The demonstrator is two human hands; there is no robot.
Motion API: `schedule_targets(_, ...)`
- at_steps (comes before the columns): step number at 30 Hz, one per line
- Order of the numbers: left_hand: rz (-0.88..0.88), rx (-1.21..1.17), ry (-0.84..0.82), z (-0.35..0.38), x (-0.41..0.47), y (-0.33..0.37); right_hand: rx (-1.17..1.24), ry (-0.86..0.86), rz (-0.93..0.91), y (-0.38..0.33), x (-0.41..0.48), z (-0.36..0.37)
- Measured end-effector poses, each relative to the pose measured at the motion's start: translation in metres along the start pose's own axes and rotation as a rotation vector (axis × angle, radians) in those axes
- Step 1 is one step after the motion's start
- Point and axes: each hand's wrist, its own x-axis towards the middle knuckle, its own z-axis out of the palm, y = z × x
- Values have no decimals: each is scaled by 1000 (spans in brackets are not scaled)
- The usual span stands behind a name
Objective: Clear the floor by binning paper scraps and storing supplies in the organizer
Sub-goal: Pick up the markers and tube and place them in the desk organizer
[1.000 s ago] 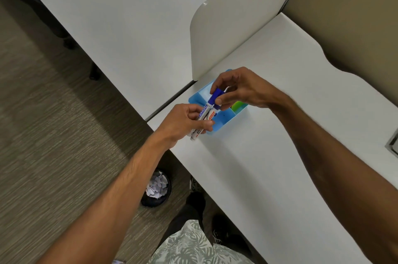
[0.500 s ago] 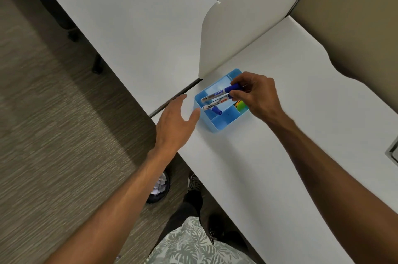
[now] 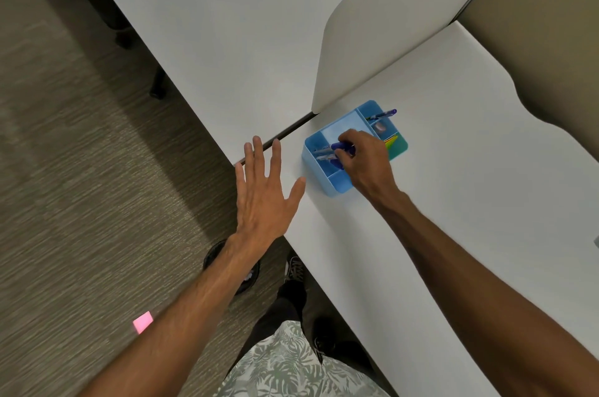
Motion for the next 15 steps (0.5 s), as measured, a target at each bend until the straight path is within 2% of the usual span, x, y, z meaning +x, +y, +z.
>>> schedule_targets(8,-18,-25,-28,-3,-11,-5,-207,-56,-4,0,-13,12)
schedule_targets(15,-22,1,13,-13,-31,-4,-229,-14,-61,-1,-44,0)
